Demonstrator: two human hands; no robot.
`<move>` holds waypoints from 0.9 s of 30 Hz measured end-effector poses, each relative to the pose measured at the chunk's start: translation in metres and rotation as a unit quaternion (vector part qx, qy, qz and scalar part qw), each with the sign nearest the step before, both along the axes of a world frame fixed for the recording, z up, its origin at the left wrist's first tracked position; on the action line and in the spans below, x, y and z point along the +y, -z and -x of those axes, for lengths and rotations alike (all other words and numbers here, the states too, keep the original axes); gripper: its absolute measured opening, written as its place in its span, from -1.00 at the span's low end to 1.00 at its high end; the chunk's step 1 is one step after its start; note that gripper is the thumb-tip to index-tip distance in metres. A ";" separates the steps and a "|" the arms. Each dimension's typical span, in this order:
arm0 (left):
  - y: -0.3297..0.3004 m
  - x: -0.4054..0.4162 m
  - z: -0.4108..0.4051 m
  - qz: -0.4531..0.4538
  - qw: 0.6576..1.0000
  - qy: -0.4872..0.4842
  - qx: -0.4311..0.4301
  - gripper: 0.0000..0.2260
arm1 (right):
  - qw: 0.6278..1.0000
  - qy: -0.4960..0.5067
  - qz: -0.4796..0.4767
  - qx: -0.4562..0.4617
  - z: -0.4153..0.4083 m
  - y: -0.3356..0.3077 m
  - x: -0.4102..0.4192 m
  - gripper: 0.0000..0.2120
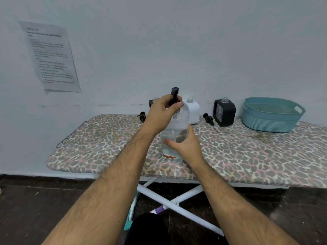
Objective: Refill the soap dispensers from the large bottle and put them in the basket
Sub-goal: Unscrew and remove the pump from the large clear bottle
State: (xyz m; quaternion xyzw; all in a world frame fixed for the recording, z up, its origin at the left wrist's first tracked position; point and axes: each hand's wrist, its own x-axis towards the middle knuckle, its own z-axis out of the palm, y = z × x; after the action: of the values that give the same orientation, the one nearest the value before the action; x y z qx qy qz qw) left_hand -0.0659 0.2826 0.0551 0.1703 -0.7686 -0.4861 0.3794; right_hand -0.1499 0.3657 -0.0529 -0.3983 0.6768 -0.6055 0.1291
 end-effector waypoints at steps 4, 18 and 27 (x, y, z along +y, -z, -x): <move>0.006 0.008 0.007 0.010 0.996 -0.088 0.017 -0.89 | 1.000 0.023 -0.006 0.018 -0.003 0.000 0.000 -0.34; 0.014 0.022 0.018 0.004 0.982 -0.183 0.056 -0.67 | 0.999 -0.008 0.035 -0.025 -0.003 0.010 -0.005 -0.30; 0.013 0.016 0.011 -0.028 0.995 -0.087 0.047 -0.82 | 0.997 -0.019 0.055 -0.056 -0.002 0.016 -0.006 -0.37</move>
State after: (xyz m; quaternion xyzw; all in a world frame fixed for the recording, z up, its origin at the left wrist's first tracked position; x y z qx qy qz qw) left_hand -0.0772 0.2988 0.0422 0.2241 -0.7179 -0.4802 0.4514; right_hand -0.1475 0.3602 -0.0691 -0.3825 0.6264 -0.6610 0.1561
